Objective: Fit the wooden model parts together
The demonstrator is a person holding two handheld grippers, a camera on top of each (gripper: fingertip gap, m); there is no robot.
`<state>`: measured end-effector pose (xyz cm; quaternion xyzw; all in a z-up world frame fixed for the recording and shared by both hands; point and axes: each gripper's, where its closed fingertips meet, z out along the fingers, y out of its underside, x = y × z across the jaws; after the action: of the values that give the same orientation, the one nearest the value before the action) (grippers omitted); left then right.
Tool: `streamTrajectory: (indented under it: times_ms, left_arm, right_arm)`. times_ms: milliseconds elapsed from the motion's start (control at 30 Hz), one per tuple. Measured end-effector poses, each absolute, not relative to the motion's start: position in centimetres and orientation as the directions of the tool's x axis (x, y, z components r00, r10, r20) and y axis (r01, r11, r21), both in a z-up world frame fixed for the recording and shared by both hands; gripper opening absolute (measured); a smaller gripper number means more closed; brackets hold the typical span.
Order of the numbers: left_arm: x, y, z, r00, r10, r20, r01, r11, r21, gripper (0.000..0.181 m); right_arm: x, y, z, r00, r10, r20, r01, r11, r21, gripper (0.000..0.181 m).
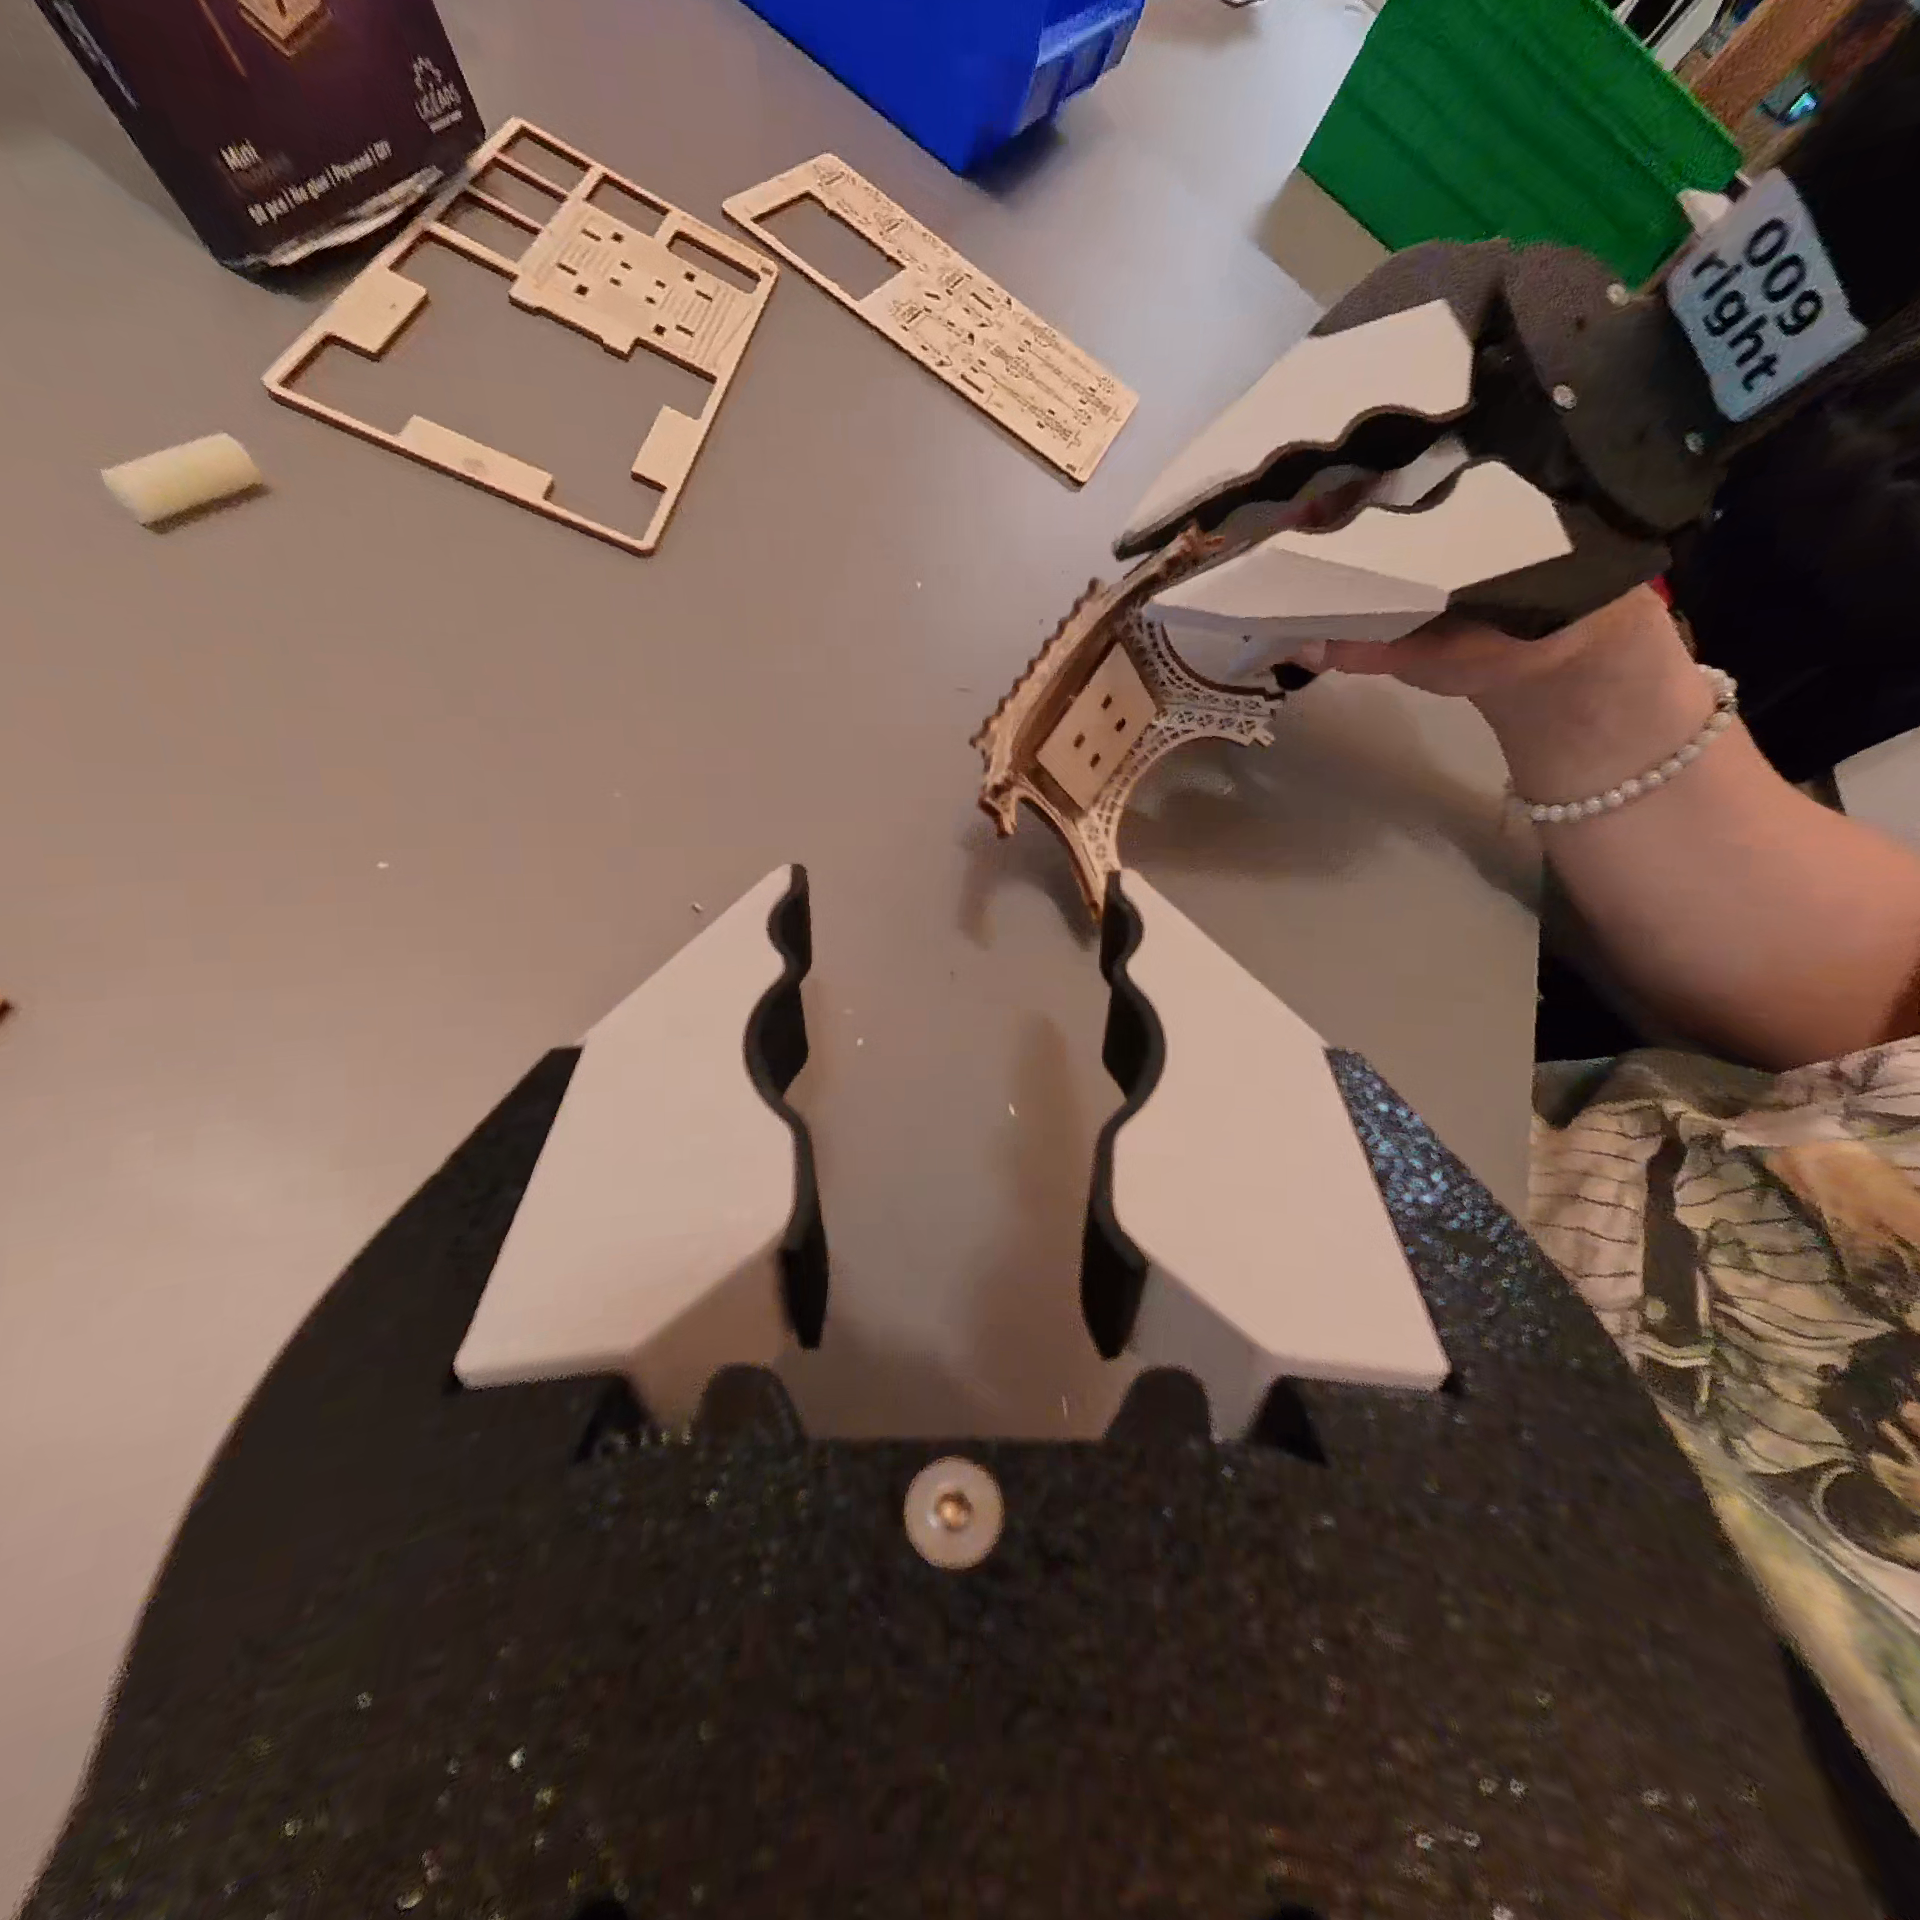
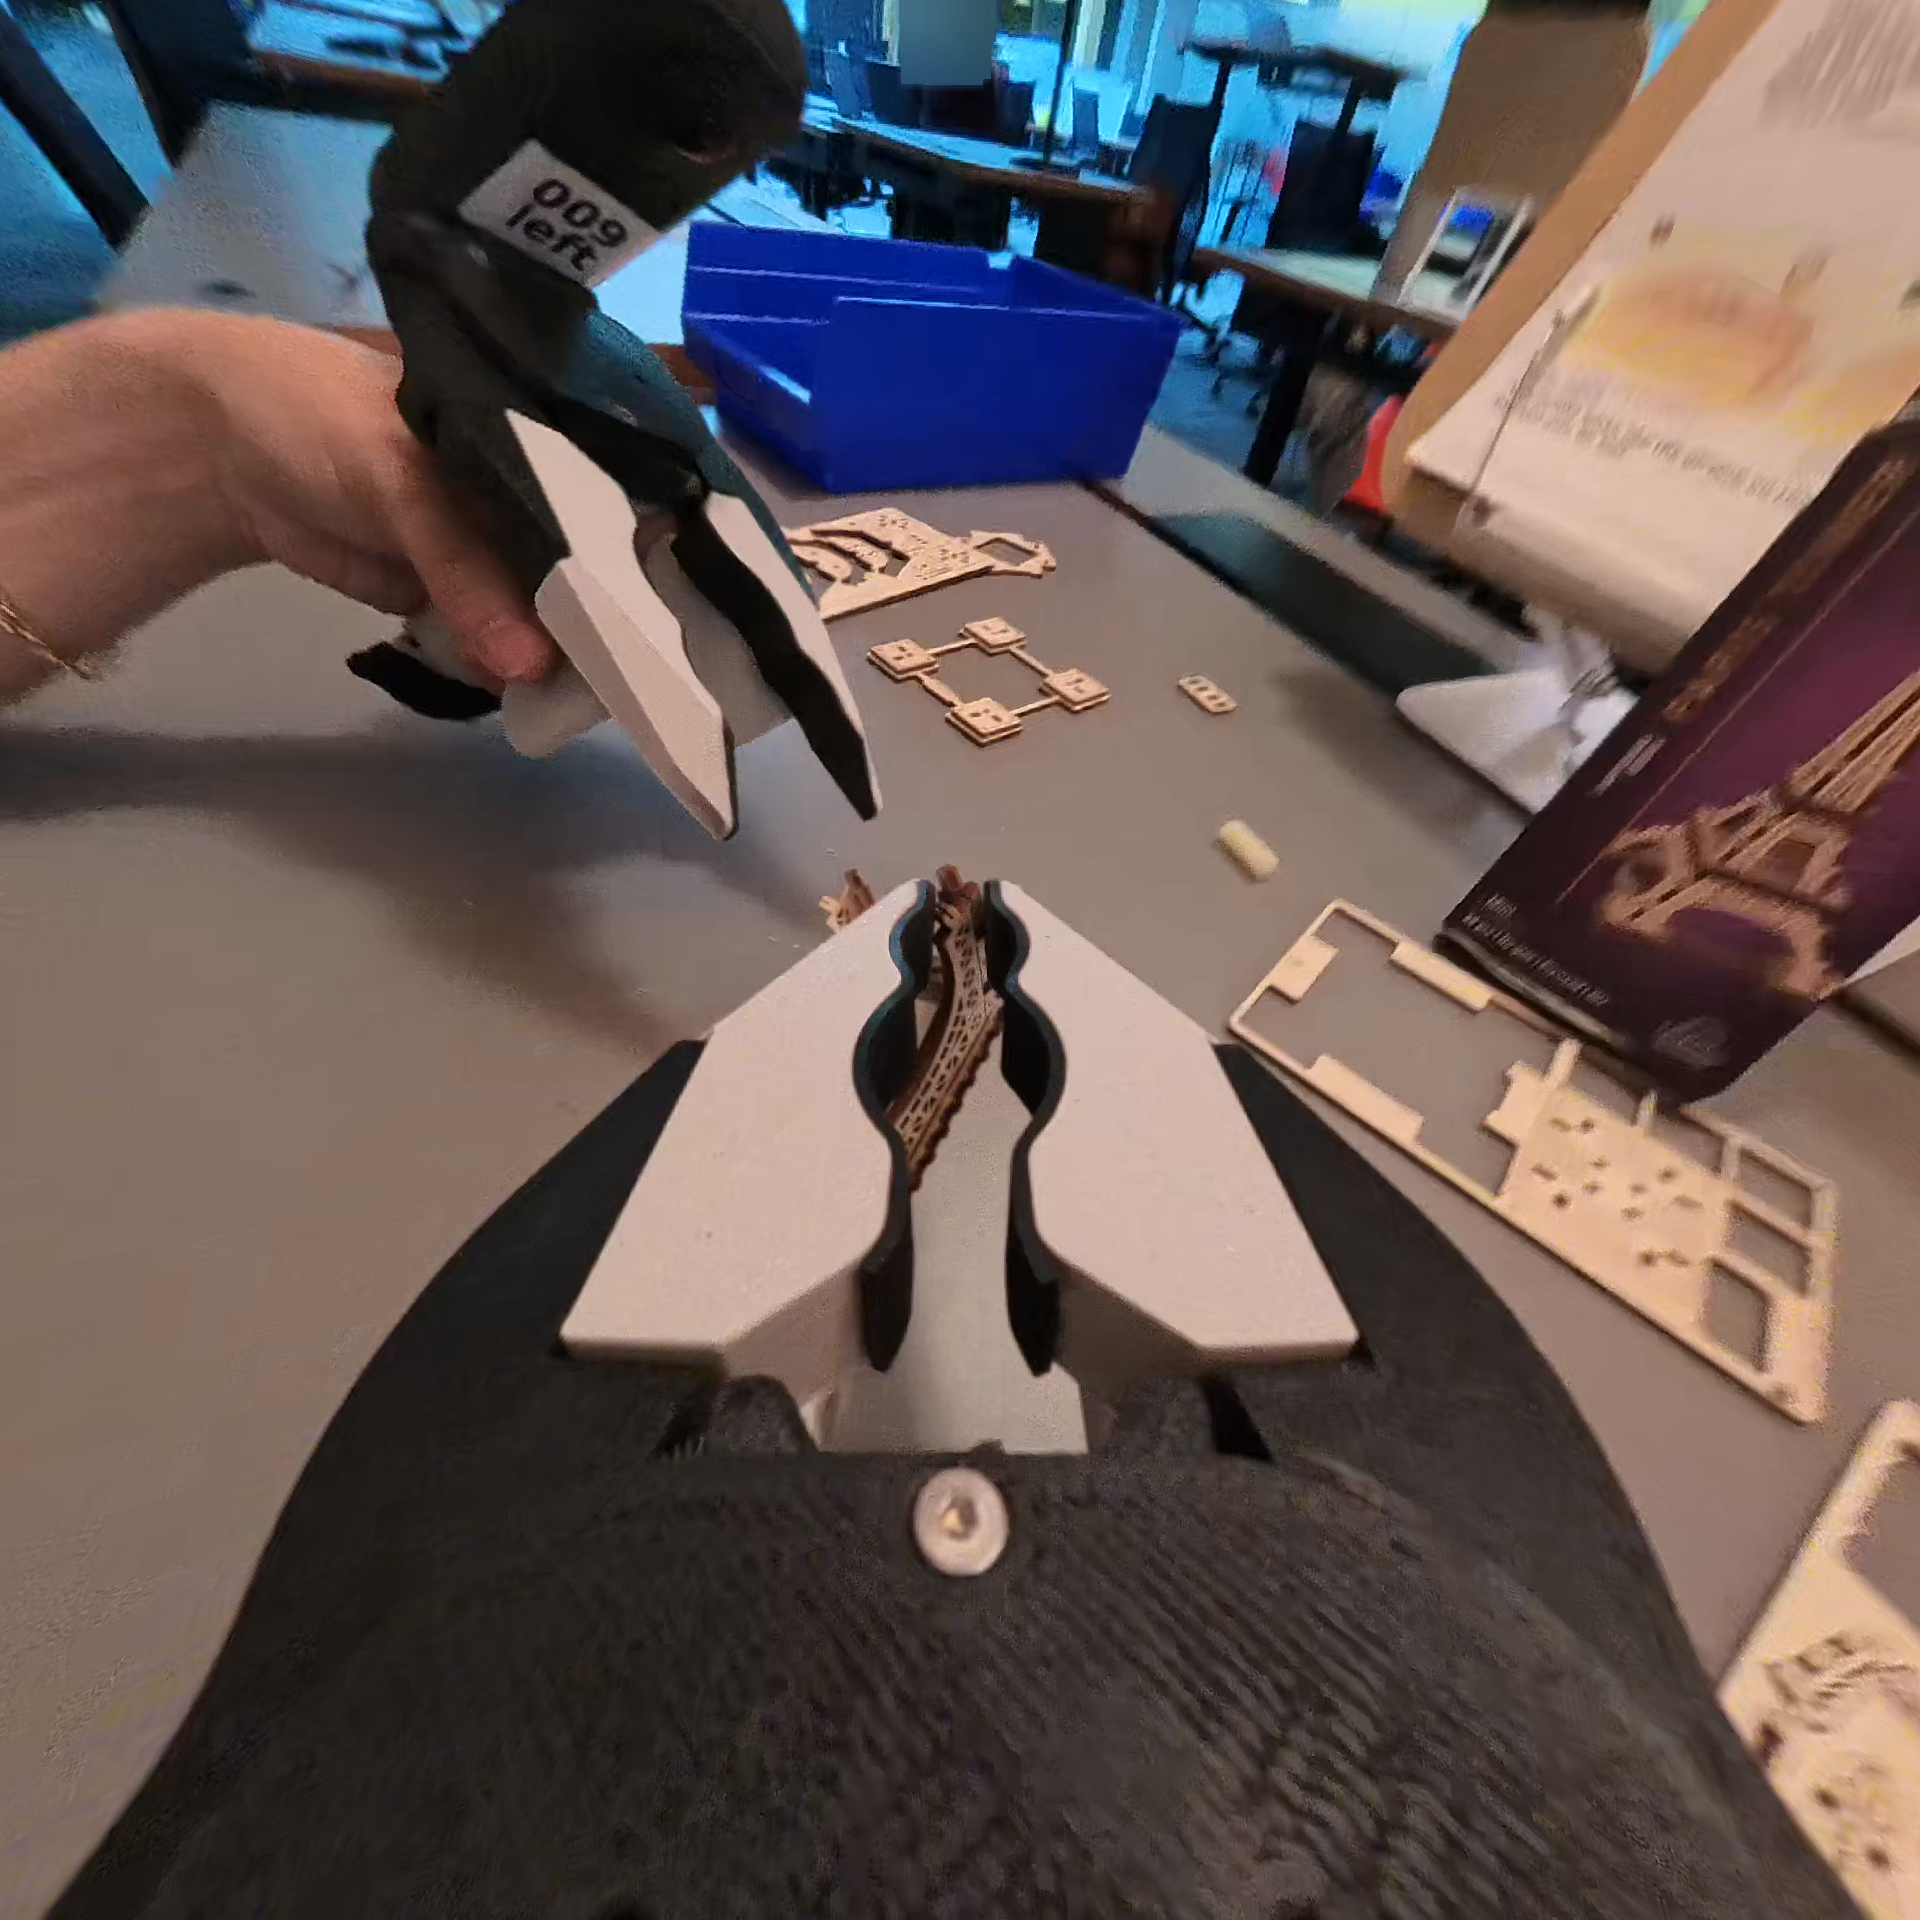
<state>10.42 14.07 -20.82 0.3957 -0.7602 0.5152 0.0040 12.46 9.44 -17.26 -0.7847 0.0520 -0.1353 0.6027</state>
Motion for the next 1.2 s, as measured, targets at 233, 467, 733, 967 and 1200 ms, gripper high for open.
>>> streamTrajectory:
  times_ms: [233,467,733,967,1200]
  left_arm:
    - [8.8,11.0,-21.0,-0.693,-0.519,0.500,-0.618,0.071,-0.783,0.059]
    - [8.1,8.9,-16.4,-0.791,-0.376,0.482,-0.460,-0.153,-0.875,0.037]
    - [7.3,9.7,-12.9,-0.861,-0.476,0.177,-0.139,-0.115,-0.984,0.014]
    - [7.5,10.2,-12.5,-0.839,-0.543,0.039,-0.055,0.013,-0.998,0.011]
    - [7.1,9.5,-12.5,-0.860,-0.509,-0.042,-0.032,0.136,-0.990,0.011]
  right_arm:
    - [11.1,10.0,-14.9,0.940,-0.218,0.262,0.224,-0.184,-0.957,0.006]
    - [8.2,10.5,-10.4,0.952,-0.148,0.269,0.274,0.020,-0.961,0.006]
    - [6.4,9.7,-7.2,0.960,-0.122,0.253,0.270,0.149,-0.951,0.018]
    - [6.6,9.5,-8.0,0.969,-0.115,0.219,0.227,0.066,-0.972,0.051]
    - [7.5,10.0,-10.5,0.971,-0.083,0.222,0.213,-0.108,-0.971,0.036]
